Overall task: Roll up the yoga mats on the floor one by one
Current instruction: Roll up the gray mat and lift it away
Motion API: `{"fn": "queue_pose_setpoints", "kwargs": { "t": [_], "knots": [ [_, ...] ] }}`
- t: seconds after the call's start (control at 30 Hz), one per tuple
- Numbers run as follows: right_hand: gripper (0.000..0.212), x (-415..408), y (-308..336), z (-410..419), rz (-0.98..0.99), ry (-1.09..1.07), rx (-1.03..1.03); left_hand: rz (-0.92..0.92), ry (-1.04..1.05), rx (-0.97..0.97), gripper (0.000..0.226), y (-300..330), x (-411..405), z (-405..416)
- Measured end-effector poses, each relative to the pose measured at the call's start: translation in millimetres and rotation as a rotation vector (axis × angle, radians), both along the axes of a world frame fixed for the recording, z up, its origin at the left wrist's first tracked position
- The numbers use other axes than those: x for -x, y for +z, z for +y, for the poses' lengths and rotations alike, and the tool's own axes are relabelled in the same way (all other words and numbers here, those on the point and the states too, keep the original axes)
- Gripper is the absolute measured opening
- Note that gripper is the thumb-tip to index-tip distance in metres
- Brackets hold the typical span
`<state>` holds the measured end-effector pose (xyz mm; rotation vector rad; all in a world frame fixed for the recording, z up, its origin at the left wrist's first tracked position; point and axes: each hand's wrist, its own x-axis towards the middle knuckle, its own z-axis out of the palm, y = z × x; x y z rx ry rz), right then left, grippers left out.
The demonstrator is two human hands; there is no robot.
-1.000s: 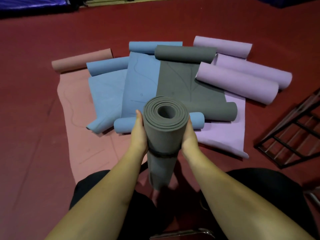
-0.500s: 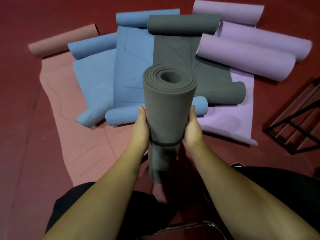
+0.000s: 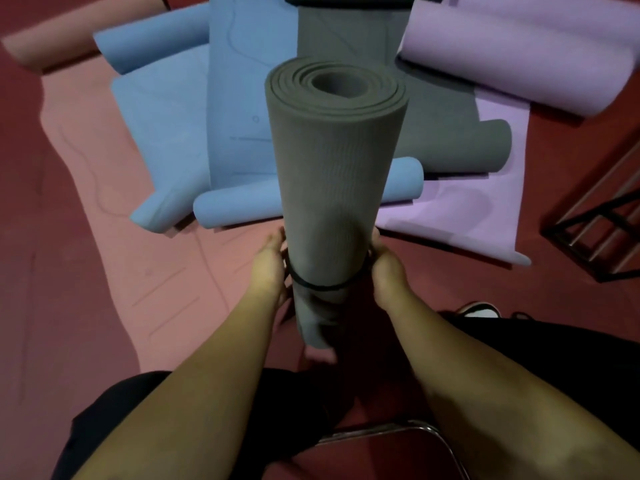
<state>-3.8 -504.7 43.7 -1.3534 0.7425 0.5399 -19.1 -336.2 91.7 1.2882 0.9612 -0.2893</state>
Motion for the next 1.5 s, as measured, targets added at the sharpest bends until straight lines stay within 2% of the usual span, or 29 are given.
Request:
{"fn": "queue_pose_setpoints", "kwargs": {
  "t": [0.07, 0.1, 0.17, 0.2, 0.3, 0.37, 0.47, 0.53, 0.63, 0.77, 0.83, 0.93, 1.03, 1.13, 1.23, 1.4, 1.43, 1.5],
  "knots": [
    [0.039, -12, 4, 4, -0.021, -0.149, -0.184, -0.078, -0.048, 0.034, 0.037, 2, -8, -3],
    [0.048, -16, 5, 8, -0.023, -0.144, -0.227, -0.087, -0.079, 0.017, 0.04, 4, -10, -7],
    [0.064, -15, 4, 14, -0.008, -0.082, -0.162, -0.063, -0.123, -0.011, 0.043, 0, -11, -13],
    [0.064, -13, 5, 14, 0.028, -0.048, -0.109, -0.046, -0.13, -0.035, 0.045, -2, -10, -14],
    [0.044, -5, -6, 5, 0.132, 0.065, 0.041, 0.068, -0.075, -0.035, 0.057, -15, -3, -9],
    [0.052, 4, -12, 1, 0.167, 0.075, 0.103, 0.103, -0.06, 0.031, 0.055, -14, 2, -12],
    [0.053, 8, -13, 4, 0.185, -0.001, -0.008, 0.107, -0.045, 0.165, 0.061, -12, 1, -21],
    [0.06, 2, -16, 5, 0.158, -0.072, -0.131, 0.06, 0.023, 0.158, 0.07, -7, -5, -23],
    [0.071, -14, -5, -6, 0.12, -0.081, -0.194, 0.004, 0.017, 0.121, 0.076, 10, -18, -31],
    [0.081, -49, 33, -38, 0.115, -0.12, -0.27, -0.14, -0.119, 0.087, 0.068, 35, -45, -47],
    [0.088, -66, 52, -64, 0.124, -0.107, -0.304, -0.179, -0.234, 0.021, 0.08, 45, -57, -54],
    [0.102, -72, 82, -113, 0.13, 0.062, -0.345, -0.285, -0.688, -0.227, 0.109, 59, -66, -76],
    [0.106, -63, 96, -154, 0.131, 0.219, -0.354, -0.269, -0.987, -0.419, 0.119, 64, -74, -103],
    [0.108, -48, 88, -200, 0.185, 0.366, -0.371, -0.204, -1.057, -0.364, 0.113, 57, -82, -135],
    [0.098, -24, 67, -232, 0.221, 0.475, -0.366, -0.135, -1.14, -0.277, 0.085, 40, -77, -160],
    [0.068, 32, 5, -261, 0.27, 0.327, -0.34, -0.083, -1.3, -0.344, 0.091, -10, -56, -202],
    [0.067, 42, -6, -263, 0.286, 0.28, -0.366, -0.073, -1.319, -0.336, 0.089, -14, -52, -211],
    [0.081, 61, -29, -268, 0.309, 0.144, -0.451, -0.047, -1.367, -0.309, 0.091, -33, -47, -227]
  ]
}}
